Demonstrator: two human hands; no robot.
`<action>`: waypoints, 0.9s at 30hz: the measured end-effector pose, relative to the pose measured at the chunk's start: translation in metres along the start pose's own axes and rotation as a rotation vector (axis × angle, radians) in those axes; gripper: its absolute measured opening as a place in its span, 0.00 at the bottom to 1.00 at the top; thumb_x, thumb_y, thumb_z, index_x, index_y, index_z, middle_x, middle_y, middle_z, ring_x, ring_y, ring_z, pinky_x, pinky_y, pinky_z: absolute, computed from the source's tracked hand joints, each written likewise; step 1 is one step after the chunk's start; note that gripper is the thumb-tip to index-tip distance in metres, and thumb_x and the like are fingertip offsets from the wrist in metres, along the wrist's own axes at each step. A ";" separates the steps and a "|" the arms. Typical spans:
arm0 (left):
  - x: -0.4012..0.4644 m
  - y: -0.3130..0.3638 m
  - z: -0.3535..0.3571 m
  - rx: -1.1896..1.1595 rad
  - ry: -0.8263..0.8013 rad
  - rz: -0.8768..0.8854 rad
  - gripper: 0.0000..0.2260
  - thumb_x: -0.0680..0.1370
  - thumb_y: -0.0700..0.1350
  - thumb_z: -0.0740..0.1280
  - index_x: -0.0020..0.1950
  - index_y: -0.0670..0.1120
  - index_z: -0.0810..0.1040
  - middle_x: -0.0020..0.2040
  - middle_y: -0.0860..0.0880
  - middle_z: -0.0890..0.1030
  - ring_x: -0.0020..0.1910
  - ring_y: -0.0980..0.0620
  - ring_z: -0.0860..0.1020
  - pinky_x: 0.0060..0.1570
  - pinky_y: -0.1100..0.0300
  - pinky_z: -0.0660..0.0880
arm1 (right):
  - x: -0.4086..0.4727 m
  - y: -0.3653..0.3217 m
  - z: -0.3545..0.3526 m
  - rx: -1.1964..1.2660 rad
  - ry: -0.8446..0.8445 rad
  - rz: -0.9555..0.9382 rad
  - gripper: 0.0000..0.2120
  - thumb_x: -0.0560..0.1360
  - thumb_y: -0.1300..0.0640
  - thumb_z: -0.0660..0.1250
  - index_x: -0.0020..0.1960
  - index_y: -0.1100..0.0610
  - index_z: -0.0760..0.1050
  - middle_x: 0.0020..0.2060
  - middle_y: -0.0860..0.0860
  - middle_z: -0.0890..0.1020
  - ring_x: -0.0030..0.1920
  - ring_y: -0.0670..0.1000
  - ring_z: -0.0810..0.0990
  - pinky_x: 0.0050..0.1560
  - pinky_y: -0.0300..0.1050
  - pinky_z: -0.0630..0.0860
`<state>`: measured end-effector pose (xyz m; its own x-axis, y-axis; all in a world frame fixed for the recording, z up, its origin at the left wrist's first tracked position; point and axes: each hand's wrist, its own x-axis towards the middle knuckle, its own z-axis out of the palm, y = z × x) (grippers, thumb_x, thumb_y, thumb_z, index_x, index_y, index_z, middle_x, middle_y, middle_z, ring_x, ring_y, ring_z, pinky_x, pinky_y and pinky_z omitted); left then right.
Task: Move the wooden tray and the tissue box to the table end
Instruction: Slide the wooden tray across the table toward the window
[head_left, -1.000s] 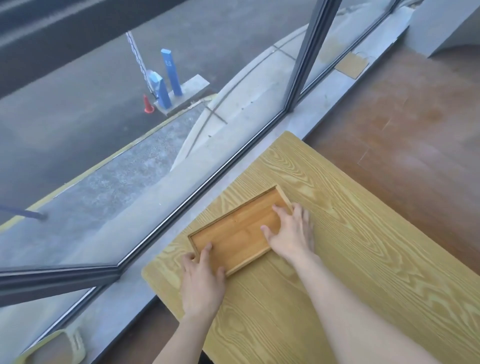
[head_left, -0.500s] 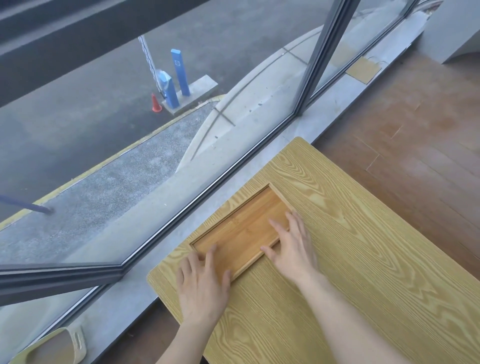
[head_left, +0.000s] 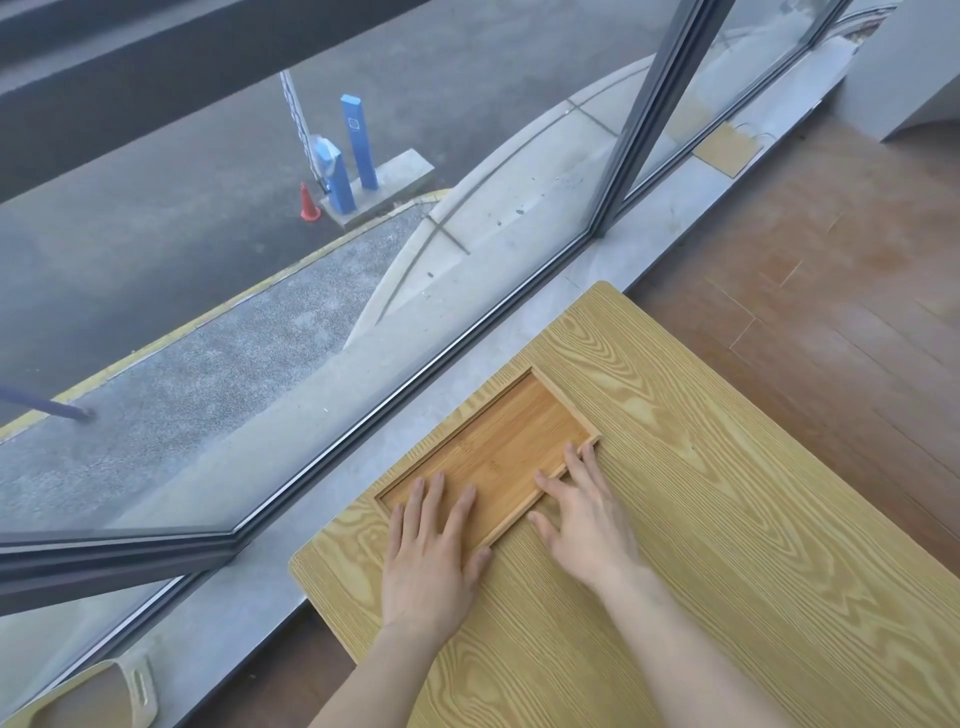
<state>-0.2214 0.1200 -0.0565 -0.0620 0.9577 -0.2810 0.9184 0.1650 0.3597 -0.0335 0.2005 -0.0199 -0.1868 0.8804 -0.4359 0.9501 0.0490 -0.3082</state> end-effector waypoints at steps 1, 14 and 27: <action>0.001 0.001 -0.001 -0.002 0.008 -0.007 0.31 0.79 0.66 0.55 0.81 0.60 0.55 0.83 0.50 0.50 0.82 0.48 0.41 0.79 0.47 0.44 | 0.003 -0.001 0.000 0.000 -0.001 0.005 0.27 0.80 0.43 0.68 0.77 0.48 0.71 0.84 0.54 0.52 0.84 0.55 0.42 0.80 0.56 0.62; 0.017 -0.003 -0.005 -0.020 0.028 -0.041 0.30 0.79 0.65 0.58 0.80 0.60 0.57 0.83 0.50 0.52 0.82 0.47 0.44 0.79 0.46 0.47 | 0.027 -0.013 -0.001 0.035 0.036 0.031 0.23 0.80 0.48 0.68 0.74 0.50 0.74 0.84 0.54 0.54 0.84 0.54 0.43 0.79 0.50 0.61; 0.020 -0.001 -0.007 -0.013 0.016 -0.047 0.30 0.79 0.64 0.58 0.80 0.59 0.57 0.83 0.49 0.52 0.82 0.46 0.45 0.79 0.46 0.46 | 0.027 -0.014 0.000 0.037 0.039 0.029 0.23 0.81 0.47 0.67 0.75 0.50 0.73 0.84 0.54 0.51 0.84 0.53 0.41 0.76 0.54 0.67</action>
<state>-0.2257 0.1406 -0.0565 -0.1118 0.9524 -0.2834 0.9093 0.2131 0.3574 -0.0519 0.2231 -0.0274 -0.1486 0.8990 -0.4120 0.9450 0.0063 -0.3271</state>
